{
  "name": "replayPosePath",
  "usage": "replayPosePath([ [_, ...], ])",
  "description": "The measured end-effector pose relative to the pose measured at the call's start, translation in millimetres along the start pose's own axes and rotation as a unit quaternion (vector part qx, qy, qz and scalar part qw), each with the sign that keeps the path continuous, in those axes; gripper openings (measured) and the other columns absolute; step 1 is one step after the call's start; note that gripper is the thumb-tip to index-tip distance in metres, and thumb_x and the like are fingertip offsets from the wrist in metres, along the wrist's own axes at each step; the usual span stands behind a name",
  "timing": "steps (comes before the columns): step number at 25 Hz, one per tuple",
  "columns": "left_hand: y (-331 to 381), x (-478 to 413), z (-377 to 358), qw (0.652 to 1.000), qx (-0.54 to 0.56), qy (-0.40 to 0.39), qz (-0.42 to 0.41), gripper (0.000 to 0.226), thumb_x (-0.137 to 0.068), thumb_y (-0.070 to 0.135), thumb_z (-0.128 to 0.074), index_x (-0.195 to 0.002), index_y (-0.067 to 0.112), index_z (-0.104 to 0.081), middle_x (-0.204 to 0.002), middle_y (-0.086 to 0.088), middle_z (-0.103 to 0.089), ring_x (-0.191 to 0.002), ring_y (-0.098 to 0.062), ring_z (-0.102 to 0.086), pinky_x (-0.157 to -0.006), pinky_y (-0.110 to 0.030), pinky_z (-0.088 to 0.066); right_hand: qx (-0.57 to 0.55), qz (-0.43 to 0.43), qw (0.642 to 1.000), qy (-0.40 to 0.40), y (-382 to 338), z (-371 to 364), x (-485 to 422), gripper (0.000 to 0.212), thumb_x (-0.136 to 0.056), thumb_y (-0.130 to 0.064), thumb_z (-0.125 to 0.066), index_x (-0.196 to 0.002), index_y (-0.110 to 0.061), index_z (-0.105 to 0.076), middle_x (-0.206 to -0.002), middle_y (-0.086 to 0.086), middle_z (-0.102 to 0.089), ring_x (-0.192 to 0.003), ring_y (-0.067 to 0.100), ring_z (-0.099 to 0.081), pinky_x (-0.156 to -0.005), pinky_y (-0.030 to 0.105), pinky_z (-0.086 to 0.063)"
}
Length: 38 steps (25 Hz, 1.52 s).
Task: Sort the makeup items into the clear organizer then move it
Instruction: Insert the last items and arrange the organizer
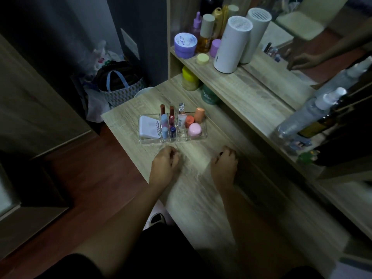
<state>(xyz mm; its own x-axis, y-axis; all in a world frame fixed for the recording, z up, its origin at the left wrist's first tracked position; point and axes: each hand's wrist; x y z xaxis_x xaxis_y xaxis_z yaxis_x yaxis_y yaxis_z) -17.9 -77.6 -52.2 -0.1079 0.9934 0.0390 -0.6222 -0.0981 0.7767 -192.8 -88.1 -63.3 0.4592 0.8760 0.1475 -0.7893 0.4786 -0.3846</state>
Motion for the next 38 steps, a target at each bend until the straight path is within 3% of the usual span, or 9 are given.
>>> replayPosePath([
  [3,-5.4,1.4,-0.4,0.995,-0.063,-0.063,-0.052,0.023,-0.093,0.021,-0.053,-0.106,0.004,-0.06,-0.1,-0.019,-0.067,-0.092,-0.032,-0.062,-0.08,-0.038,-0.048,-0.018,-0.009,1.0,-0.021,7.8,1.8,-2.4,0.034,-0.092,-0.012,-0.054,-0.126,-0.008,-0.052,-0.128,0.015,-0.056,-0.115,0.028,-0.056,-0.095,0.037,-0.048],
  [6,-15.8,-1.7,3.2,0.983,-0.117,-0.114,-0.086,0.033,-0.093,0.022,-0.052,-0.12,0.004,-0.055,-0.115,-0.021,-0.064,-0.107,-0.034,-0.057,-0.09,-0.038,-0.046,-0.169,0.037,0.985,-0.025,-5.5,8.7,-5.6,0.032,-0.088,-0.01,-0.06,-0.12,-0.008,-0.058,-0.119,0.013,-0.062,-0.108,0.026,-0.06,-0.09,0.034,-0.05],
  [9,-27.1,-7.7,7.1,0.964,-0.166,-0.147,-0.147,0.045,-0.093,0.024,-0.053,-0.132,0.002,-0.049,-0.138,-0.021,-0.051,-0.128,-0.032,-0.047,-0.109,-0.038,-0.038,-0.338,0.08,0.935,-0.072,-27.9,22.7,-9.3,0.028,-0.083,-0.009,-0.067,-0.111,-0.012,-0.062,-0.103,0.003,-0.066,-0.089,0.009,-0.064,-0.074,0.016,-0.054],
  [12,-37.8,-14.3,7.0,0.935,-0.219,-0.185,-0.21,0.056,-0.094,0.029,-0.051,-0.141,0.002,-0.037,-0.15,-0.02,-0.036,-0.141,-0.033,-0.031,-0.118,-0.04,-0.026,-0.399,0.126,0.903,-0.1,-45.4,29.7,-18.4,0.027,-0.081,-0.007,-0.07,-0.107,-0.013,-0.063,-0.092,-0.005,-0.066,-0.074,-0.009,-0.06,-0.062,0.001,-0.048],
  [16,-53.6,-13.7,-0.1,0.907,-0.283,-0.224,-0.215,0.066,-0.096,0.045,-0.038,-0.148,0.011,-0.017,-0.159,-0.011,-0.017,-0.148,-0.028,-0.01,-0.12,-0.04,-0.012,-0.422,0.154,0.886,-0.116,-61.2,22.9,-28.4,0.028,-0.082,-0.005,-0.068,-0.108,-0.013,-0.064,-0.098,0.0,-0.069,-0.081,-0.001,-0.063,-0.068,0.004,-0.05],
  [19,-57.9,-12.2,-2.5,0.907,-0.287,-0.214,-0.221,0.067,-0.096,0.047,-0.035,-0.149,0.013,-0.014,-0.159,-0.008,-0.014,-0.148,-0.025,-0.006,-0.118,-0.038,-0.005,-0.414,0.161,0.889,-0.114,-68.1,14.2,-33.7,0.029,-0.082,-0.006,-0.068,-0.11,-0.013,-0.064,-0.099,0.0,-0.069,-0.082,-0.005,-0.063,-0.071,0.006,-0.052],
  [23,-59.7,-12.1,-3.0,0.906,-0.295,-0.21,-0.219,0.066,-0.096,0.048,-0.035,-0.149,0.014,-0.014,-0.16,-0.006,-0.014,-0.148,-0.024,-0.006,-0.118,-0.036,-0.006,-0.389,0.172,0.897,-0.119,-72.9,1.2,-38.7,0.032,-0.082,-0.004,-0.067,-0.113,-0.011,-0.063,-0.103,0.003,-0.069,-0.086,-0.005,-0.062,-0.073,0.006,-0.052],
  [28,-57.6,-12.2,-1.5,0.905,-0.294,-0.211,-0.223,0.065,-0.095,0.045,-0.04,-0.147,0.011,-0.022,-0.157,-0.01,-0.022,-0.146,-0.028,-0.014,-0.118,-0.044,-0.016,-0.365,0.194,0.905,-0.102,-71.4,-12.1,-36.1,0.034,-0.08,0.001,-0.068,-0.113,-0.007,-0.064,-0.107,0.01,-0.071,-0.089,0.007,-0.067,-0.075,0.007,-0.053],
  [38,-56.1,-12.2,-1.6,0.909,-0.286,-0.22,-0.21,0.065,-0.096,0.046,-0.036,-0.149,0.014,-0.014,-0.16,-0.005,-0.013,-0.148,-0.023,-0.005,-0.119,-0.038,-0.011,-0.357,0.155,0.916,-0.102,-77.4,-21.6,-30.1,0.025,-0.082,0.0,-0.067,-0.106,-0.005,-0.061,-0.099,0.005,-0.069,-0.08,-0.007,-0.06,-0.069,-0.001,-0.048],
])
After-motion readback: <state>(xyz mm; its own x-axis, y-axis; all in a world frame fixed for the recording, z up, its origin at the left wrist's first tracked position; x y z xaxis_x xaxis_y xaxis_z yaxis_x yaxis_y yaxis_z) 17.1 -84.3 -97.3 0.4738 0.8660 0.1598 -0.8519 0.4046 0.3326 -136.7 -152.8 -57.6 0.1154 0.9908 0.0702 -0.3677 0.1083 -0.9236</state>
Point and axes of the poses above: each hand's wrist, its own x-axis away from the middle knuckle, its own z-axis out of the back of the hand, y = z × x
